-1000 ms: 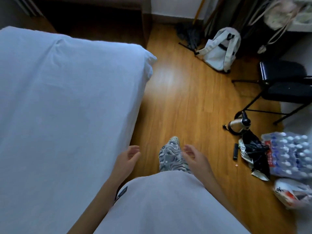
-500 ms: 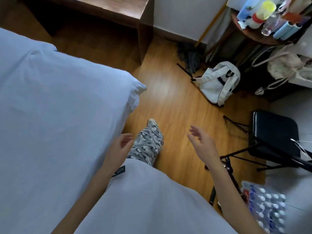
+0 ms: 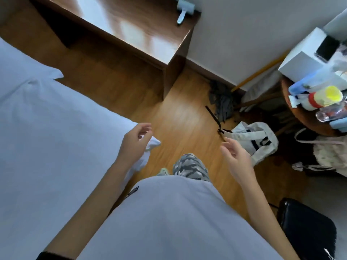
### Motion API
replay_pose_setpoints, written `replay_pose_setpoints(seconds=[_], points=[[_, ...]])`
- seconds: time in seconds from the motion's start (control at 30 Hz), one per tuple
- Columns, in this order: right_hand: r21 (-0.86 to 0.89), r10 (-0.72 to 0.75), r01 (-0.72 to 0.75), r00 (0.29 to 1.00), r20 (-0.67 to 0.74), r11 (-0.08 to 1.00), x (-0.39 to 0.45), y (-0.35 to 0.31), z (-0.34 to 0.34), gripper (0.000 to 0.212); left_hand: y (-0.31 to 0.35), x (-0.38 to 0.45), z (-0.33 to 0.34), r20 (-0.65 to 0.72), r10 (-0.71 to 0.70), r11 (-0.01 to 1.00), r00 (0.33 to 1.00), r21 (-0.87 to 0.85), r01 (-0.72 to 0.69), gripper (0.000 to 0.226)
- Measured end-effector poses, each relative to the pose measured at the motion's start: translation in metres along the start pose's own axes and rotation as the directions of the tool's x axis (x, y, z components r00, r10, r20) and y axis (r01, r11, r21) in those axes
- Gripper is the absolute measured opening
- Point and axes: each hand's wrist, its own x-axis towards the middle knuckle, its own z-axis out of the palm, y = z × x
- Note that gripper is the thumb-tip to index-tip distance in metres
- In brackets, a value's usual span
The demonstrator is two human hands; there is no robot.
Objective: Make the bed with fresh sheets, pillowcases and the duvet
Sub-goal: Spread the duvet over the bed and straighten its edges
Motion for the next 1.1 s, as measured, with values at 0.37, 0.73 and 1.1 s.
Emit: replay_pose_setpoints(seconds=[0.37,0.73,1.1], points=[[-0.138,-0.165,0.270,0.843,0.512,0.953,0.306,-0.115,0.043,0.030,0.013,0.176,0.009,-0.284,-0.398,0.915,0.872,-0.062,0.398,0.023],[-0.077,-0.366,0.746,0.410,0.835,0.661,0.525,-0.378,0.148,0.037,0.066,0.299,-0.070,-0.592,-0.596,0.803,0.542,-0.435,0.408,0.029],[-0.090,-0.188,0.891,0.191,0.963,0.446,0.527,-0.528,0.382,0.035,-0.062,0.354,-0.243,-0.494,-0.819,0.573,0.292,-0.678,0.461,0.026]])
